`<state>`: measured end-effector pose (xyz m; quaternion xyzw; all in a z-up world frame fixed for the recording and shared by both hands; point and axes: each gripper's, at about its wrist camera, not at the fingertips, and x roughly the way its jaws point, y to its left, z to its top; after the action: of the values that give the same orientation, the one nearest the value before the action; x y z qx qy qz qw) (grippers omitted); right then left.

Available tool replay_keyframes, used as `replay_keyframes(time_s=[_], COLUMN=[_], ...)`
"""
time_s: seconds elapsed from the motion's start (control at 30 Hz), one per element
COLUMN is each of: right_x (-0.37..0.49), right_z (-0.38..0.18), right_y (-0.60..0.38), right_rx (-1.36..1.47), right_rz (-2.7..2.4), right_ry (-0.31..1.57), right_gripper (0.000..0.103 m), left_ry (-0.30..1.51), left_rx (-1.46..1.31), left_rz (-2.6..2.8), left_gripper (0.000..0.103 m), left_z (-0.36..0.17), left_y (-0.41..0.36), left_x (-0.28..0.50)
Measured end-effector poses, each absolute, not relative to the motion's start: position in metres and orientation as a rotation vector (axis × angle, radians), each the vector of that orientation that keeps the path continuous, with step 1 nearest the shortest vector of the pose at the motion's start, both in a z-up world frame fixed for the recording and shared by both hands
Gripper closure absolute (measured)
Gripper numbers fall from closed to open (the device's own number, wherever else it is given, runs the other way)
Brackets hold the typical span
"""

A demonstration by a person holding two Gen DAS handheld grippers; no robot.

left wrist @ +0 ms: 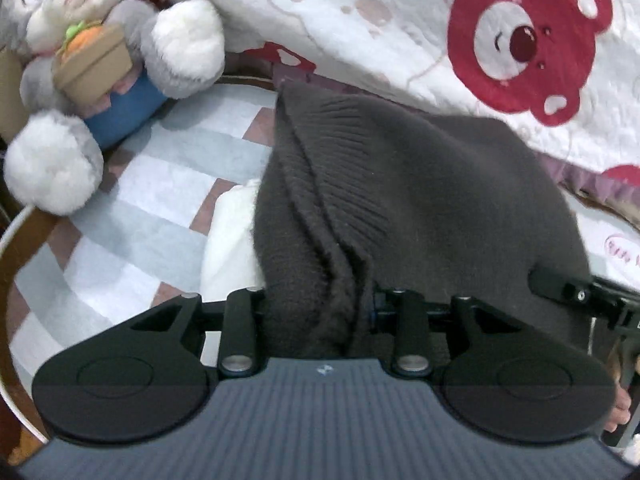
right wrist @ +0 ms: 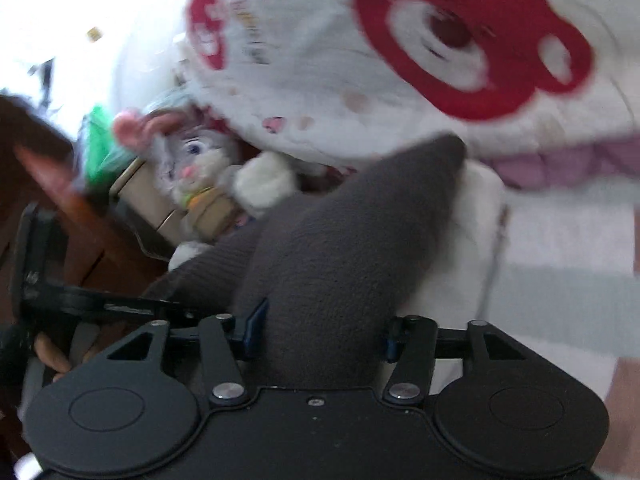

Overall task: Fold clothes
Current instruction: 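Carry the folded sweater with both grippers onto the white folded cloth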

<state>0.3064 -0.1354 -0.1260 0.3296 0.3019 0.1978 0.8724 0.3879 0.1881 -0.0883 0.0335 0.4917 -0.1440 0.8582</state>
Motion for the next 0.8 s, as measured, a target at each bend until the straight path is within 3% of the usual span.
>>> replay_keyframes(time_s=[0.13,0.4,0.57,0.67,0.8], right_x=[0.294,0.270,0.263,0.263,0.261], right_z=[-0.132,-0.143,-0.150,-0.150,-0.152], right_y=[-0.151,-0.148,-0.151,-0.153,-0.142], right_rx=[0.743,0.792,0.783,0.798,0.760], right_rz=[0.453,0.520,0.551,0.559,0.556], right_ry=[0.643,0.682,0.714,0.708,0.710], right_gripper=[0.040,0.040,0.039,0.039,0.031], left_ry=[1.035,1.055,1.056,1.043,1.016], left_rx=[0.095,-0.011,0.030,-0.009,-0.108], left_rz=[-0.313,-0.338,-0.398,-0.412,-0.417], left_gripper=[0.061,0.058,0.050,0.040,0.031], left_z=[-0.088,-0.085,-0.082,-0.080,-0.092], left_y=[0.191,0.209,0.219,0.229,0.245], left_x=[0.389,0.387,0.357,0.339,0.321])
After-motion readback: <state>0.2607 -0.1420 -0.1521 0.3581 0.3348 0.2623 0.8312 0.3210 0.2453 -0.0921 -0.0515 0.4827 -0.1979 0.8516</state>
